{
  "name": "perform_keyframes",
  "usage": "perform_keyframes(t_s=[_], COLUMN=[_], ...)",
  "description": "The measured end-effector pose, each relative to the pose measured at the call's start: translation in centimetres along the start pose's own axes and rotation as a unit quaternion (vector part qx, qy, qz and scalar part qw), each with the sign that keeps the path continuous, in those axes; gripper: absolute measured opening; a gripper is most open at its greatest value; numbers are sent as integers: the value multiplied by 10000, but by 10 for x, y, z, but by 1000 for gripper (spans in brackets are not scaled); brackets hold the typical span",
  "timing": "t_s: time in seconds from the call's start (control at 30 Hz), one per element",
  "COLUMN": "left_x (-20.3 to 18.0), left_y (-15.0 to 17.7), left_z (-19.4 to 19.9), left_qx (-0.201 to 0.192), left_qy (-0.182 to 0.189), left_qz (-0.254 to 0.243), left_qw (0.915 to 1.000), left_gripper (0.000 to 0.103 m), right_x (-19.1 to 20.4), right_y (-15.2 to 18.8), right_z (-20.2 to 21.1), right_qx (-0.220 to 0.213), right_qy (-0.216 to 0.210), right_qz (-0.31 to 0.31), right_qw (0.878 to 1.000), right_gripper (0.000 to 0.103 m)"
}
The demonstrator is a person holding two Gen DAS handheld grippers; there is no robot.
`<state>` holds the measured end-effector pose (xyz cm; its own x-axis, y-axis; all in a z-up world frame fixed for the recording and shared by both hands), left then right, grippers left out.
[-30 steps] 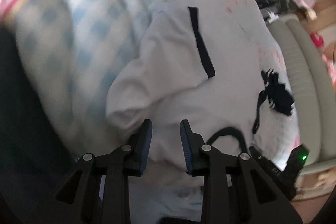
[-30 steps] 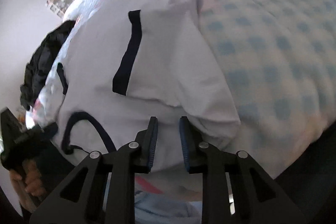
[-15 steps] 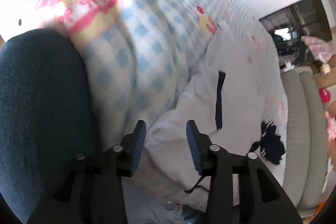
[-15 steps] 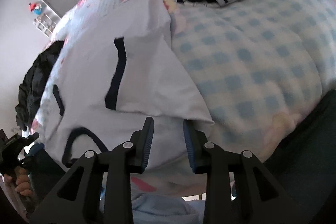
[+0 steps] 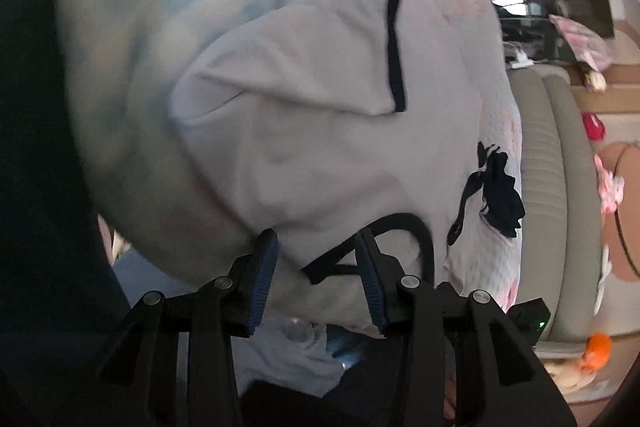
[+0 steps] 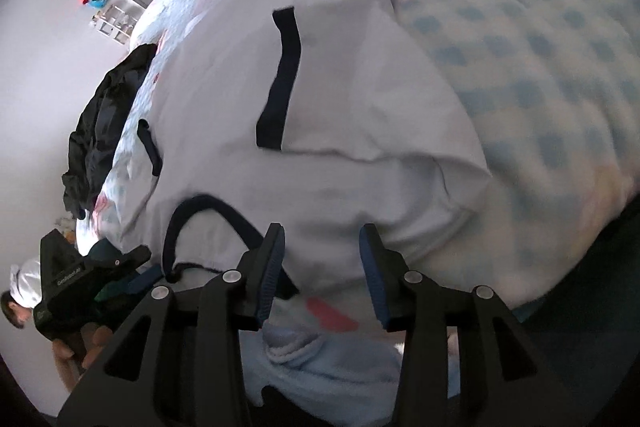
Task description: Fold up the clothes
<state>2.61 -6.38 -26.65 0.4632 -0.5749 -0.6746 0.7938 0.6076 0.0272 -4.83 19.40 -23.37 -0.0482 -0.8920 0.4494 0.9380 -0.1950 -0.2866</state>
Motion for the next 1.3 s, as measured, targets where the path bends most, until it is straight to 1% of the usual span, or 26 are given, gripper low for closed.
perform_keyframes(t_s=[0.03,0.1,0.13,0.17,0.23,0.27,0.33,0.43,0.47,0.5,0.53,0.57,0.63,0.7,0.73,0.8,0.87,0.9,0.93,0.97,1.0,1.07,1.13,1.23,1.27,1.3], left_x=[2,7,4,4,3,3,3,11,10,6,3,0,0,0,0,3,-5,-12,-16,-19,-21,-12,12,22,21,19], left_y=[-2,-9,-19,-25,-34,-35,-35,-25,-20,-14,-14,-15,-28,-40,-43,-47,-45,-43,-43,-44,-47,-57,-68,-74,-75,-76], left_z=[5,16,19,22,30,28,23,1,-7,-11,-10,-8,4,12,10,7,6,11,16,21,24,26,31,11,9,8], left_qx=[56,125,67,-71,-375,-438,-521,-243,-136,-41,-88,-168,-539,-779,-792,-804,-874,-933,-1007,-1083,-1127,-1042,-854,-709,-751,-814], left_qy=[13,61,117,22,-245,-279,-299,-383,-470,-525,-514,-490,-369,-141,-10,150,235,254,148,15,-92,-95,-82,-53,-140,-249], left_qz=[5,4,52,29,-56,-65,-66,112,89,14,-48,-104,-97,39,76,60,-129,-283,-424,-559,-662,-677,-556,-431,-464,-514], left_qw=[10000,9999,9999,10000,9990,9986,9982,9989,9988,9986,9986,9986,9978,9969,9968,9966,9958,9949,9939,9926,9914,9922,9948,9965,9960,9950], left_gripper=[45,45,45,46,51,51,55,56,56,56,56,56,56,59,63,63,59,53,44,43,42,42,43,41,36,23], right_x=[-5,-24,-30,-34,-37,-38,-39,-31,-28,-28,-28,-28,-29,-30,-32,-34,-24,-18,-14,-11,-12,-19,-27,-34,-30,-24], right_y=[1,1,0,0,0,0,0,5,8,9,9,5,-3,-8,-9,-9,-5,-6,-9,-11,-13,-16,-13,-11,-11,-11], right_z=[1,7,10,13,12,12,11,-2,-8,-9,-10,-6,3,3,0,-8,-15,-15,-10,-3,4,7,-6,-22,-24,-25], right_qx=[-4,-105,-121,-117,-112,-110,-105,17,82,92,70,-61,-323,-355,-344,-261,-143,-164,-266,-419,-566,-655,-535,-535,-582,-625], right_qy=[78,531,620,633,502,422,260,-239,-322,-231,-79,56,205,145,110,-44,-227,-277,-337,-401,-473,-488,-282,-77,42,201], right_qz=[-76,-110,-110,-108,-225,-294,-433,-580,-556,-439,-295,-165,-7,-70,-150,-225,-156,-87,-32,-44,-127,-205,-172,-144,23,268], right_qw=[9999,9985,9979,9979,9984,9986,9987,9980,9979,9987,9995,9998,9993,9992,9992,9994,9995,9994,9991,9983,9972,9964,9980,9984,9983,9975], right_gripper=[39,39,39,39,40,41,47,51,51,48,40,40,39,39,39,40,40,37,23,16,13,13,14,15,14,10])
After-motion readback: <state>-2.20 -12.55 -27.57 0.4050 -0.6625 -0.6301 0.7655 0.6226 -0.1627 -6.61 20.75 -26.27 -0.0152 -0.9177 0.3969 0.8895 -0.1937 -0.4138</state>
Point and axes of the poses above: each gripper's, at about its wrist camera, not at the fingertips, and z roughly against the way its jaws point, x to its left, y to its underside, the point moved 10 cm from there along -z, roughly the way its jaws point, and after that the axes turned 1 degree about y, right-handed, at the moved point
